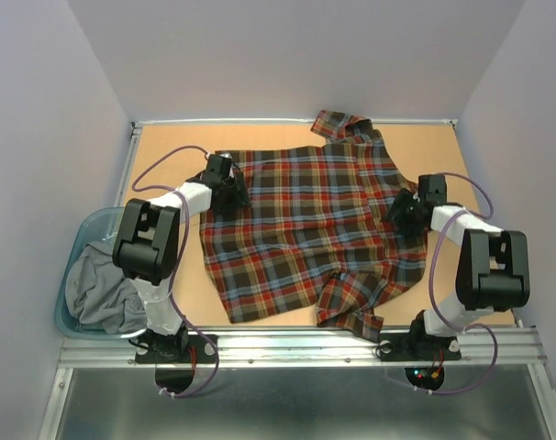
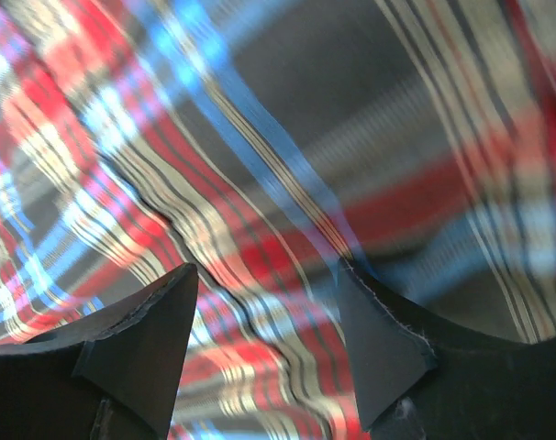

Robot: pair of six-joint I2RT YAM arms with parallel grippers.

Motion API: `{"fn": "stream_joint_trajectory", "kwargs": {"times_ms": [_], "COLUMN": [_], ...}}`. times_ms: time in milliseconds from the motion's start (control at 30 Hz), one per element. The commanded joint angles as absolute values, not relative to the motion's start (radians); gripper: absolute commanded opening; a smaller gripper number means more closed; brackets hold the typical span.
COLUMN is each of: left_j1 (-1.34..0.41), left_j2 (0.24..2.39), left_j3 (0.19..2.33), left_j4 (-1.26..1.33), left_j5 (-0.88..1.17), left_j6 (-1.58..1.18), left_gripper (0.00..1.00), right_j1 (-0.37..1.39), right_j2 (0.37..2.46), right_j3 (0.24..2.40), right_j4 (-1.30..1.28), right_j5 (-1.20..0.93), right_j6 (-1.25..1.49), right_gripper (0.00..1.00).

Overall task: Fold and stack the long sleeve shirts
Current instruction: Flatten the shirt out

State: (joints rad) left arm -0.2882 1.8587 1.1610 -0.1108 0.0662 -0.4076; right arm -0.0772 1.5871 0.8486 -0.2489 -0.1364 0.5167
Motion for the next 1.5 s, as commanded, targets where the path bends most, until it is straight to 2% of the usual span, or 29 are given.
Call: {"fn": "stream_joint_trajectory", "kwargs": {"times_ms": [0, 233, 367, 633, 967, 1133, 1467], "left_j1": [-0.288, -0.288, -0.288, -0.287, -0.287, -0.285, -0.276], "left_j2": [1.77, 1.645, 1.621, 1.602, 1.571, 1.554, 1.578], "left_j3": [1.037, 0.98, 1.057, 1.167, 1.2, 1.198, 1.187], "left_j4": [-0.31, -0.376, -0.342, -0.238, -0.247, -0.241, -0.238], "left_j5": [0.054, 0.113, 0.104, 0.087, -0.032, -0.072, -0.107], "left_j6": [-0.37, -0.308, -0.305, -0.379, -0.374, -0.376, -0.383], "left_gripper": [0.76, 0.77, 0.78, 0.8, 0.92, 0.93, 0.91], "right_j1": [-0.071, -0.071, -0.061, 0.028, 0.035, 0.035, 0.025], "right_j2": [1.475, 1.326, 1.33, 1.574, 1.905, 1.901, 1.645], "right_j3": [0.772, 0.779, 0.897, 1.107, 1.315, 1.232, 0.853], "right_j4": [-0.428, -0.613, -0.572, -0.344, -0.273, -0.278, -0.439], "right_j5": [-0.058, -0.075, -0.124, -0.097, -0.008, 0.064, 0.15], "right_j6": [0.543, 0.529, 0.474, 0.454, 0.485, 0.511, 0.563], "right_gripper": [0.68, 0.69, 0.69, 0.7, 0.71, 0.71, 0.73]}}
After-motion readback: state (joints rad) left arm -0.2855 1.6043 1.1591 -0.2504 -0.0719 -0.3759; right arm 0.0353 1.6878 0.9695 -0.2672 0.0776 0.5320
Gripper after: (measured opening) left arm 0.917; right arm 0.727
